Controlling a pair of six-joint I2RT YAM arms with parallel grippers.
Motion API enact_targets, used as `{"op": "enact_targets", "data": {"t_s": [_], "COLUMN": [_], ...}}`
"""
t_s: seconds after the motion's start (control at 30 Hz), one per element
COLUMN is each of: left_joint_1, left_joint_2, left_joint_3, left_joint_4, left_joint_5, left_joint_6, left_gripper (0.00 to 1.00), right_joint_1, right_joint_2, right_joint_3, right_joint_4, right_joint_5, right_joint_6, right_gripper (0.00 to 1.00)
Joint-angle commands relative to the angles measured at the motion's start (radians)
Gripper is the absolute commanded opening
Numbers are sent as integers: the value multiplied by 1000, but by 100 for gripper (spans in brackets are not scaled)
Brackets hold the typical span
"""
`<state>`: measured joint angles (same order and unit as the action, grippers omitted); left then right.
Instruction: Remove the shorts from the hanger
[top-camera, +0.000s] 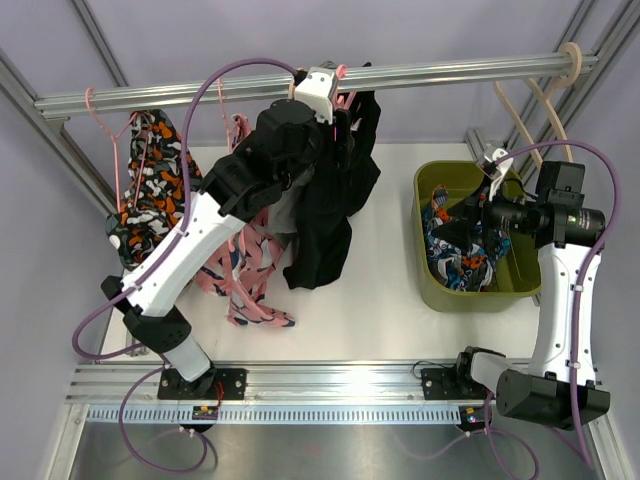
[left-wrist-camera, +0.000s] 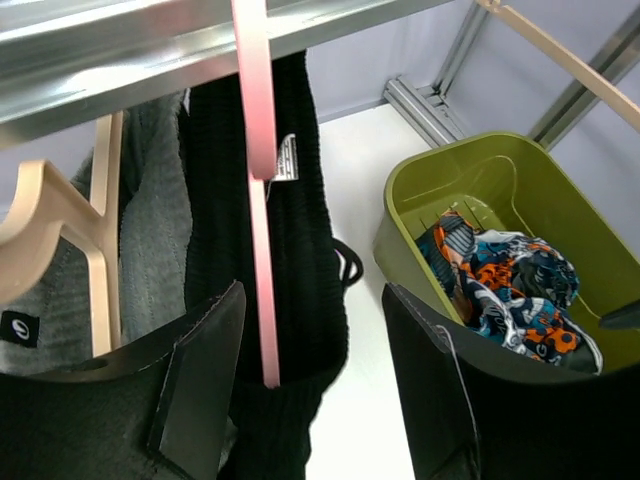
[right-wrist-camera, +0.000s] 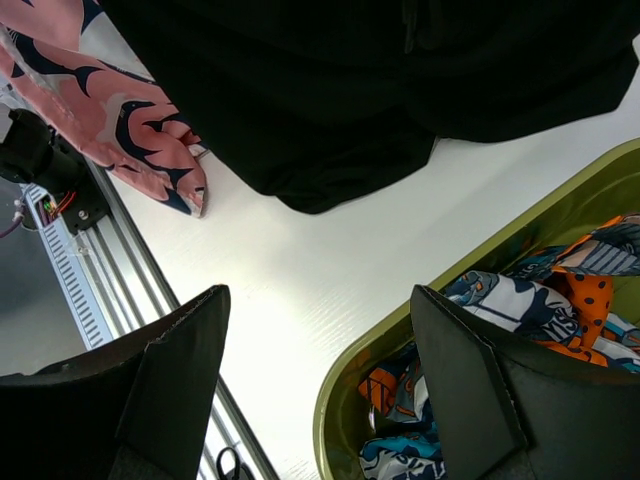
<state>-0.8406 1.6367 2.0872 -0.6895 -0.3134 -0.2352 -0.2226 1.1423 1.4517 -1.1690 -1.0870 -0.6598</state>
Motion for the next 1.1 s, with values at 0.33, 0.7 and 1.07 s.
{"op": "enact_targets", "data": {"t_s": [0.33, 0.7, 1.07], "left_joint_1": [44, 48, 48], "left_joint_2": [86, 155, 196], "left_joint_3": [97, 137, 129], "left_joint_4": [22, 39, 48], "left_joint_5": [11, -65, -49], "left_joint_6": [33, 88, 117], "left_gripper": [54, 46, 20], "right_joint_1": [2, 2, 2], "right_joint_2": [-27, -46, -55], "right_joint_3": [-50, -82, -86], "right_joint_4": [72, 98, 126], "right_joint_5": [-47, -54, -57], "right_joint_6": [43, 68, 98], "right_gripper": [80, 80, 80]}}
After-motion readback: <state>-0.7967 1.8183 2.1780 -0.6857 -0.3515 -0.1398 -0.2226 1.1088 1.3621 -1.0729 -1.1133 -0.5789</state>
